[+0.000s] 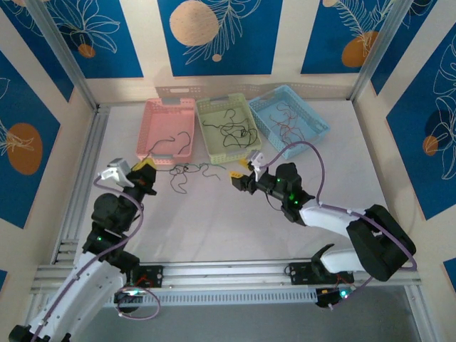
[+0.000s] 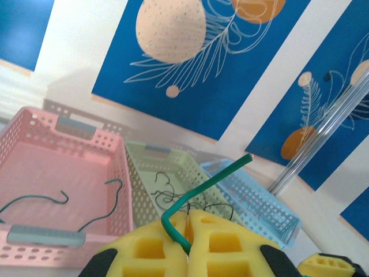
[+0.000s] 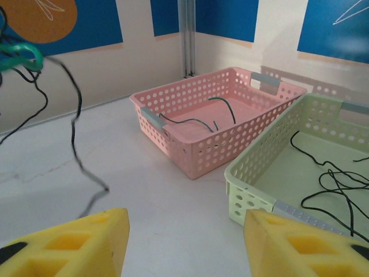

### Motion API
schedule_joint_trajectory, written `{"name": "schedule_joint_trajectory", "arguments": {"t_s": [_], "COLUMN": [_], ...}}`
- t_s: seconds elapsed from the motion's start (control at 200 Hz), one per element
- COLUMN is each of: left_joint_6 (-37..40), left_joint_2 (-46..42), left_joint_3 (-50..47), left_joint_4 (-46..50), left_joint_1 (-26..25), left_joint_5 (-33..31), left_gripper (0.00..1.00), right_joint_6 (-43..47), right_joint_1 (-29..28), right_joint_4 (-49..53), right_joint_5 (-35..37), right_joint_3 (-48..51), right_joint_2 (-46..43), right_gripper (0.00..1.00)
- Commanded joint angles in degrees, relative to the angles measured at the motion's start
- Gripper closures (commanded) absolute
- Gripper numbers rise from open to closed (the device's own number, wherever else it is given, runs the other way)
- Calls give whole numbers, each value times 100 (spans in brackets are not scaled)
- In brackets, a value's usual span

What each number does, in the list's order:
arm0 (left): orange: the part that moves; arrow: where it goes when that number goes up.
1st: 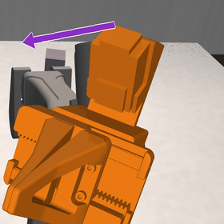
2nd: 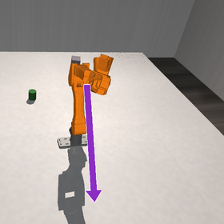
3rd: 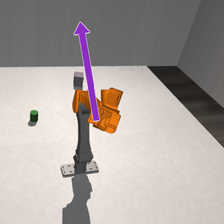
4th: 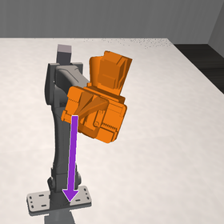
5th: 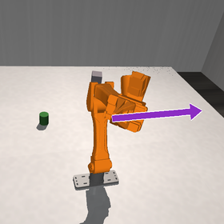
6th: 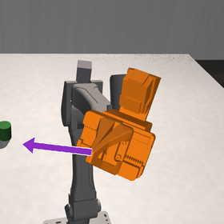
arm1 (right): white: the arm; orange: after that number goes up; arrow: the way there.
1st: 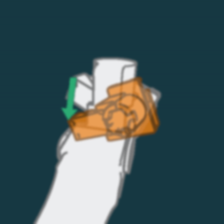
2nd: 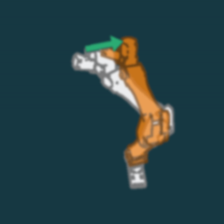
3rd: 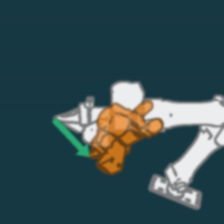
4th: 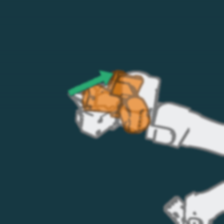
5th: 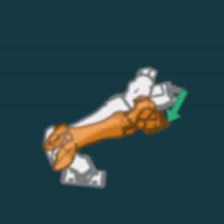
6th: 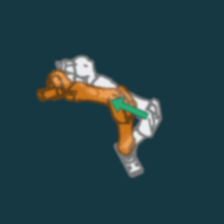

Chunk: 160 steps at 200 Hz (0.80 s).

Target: Untangle the cables

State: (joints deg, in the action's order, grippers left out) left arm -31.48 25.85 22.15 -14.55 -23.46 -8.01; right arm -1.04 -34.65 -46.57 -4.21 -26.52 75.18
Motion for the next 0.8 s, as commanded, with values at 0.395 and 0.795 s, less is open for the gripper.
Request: {"name": "schedule_joint_trajectory", "arguments": {"t_s": [0.395, 0.795], "left_joint_6": [-1417, -1878], "left_joint_2": [275, 1067], "left_joint_3": [139, -20], "left_joint_4": [-232, -1108], "left_joint_1": [44, 44], "left_joint_5": [717, 1640], "left_gripper": [100, 100], "right_joint_6": [-728, -648], "right_joint_1": [99, 28], "right_joint_4": [-1381, -1263], "right_joint_5": [-1579, -1779], "right_joint_3": [272, 124], "right_joint_2": [-19, 151], "right_gripper": [39, 40]}}
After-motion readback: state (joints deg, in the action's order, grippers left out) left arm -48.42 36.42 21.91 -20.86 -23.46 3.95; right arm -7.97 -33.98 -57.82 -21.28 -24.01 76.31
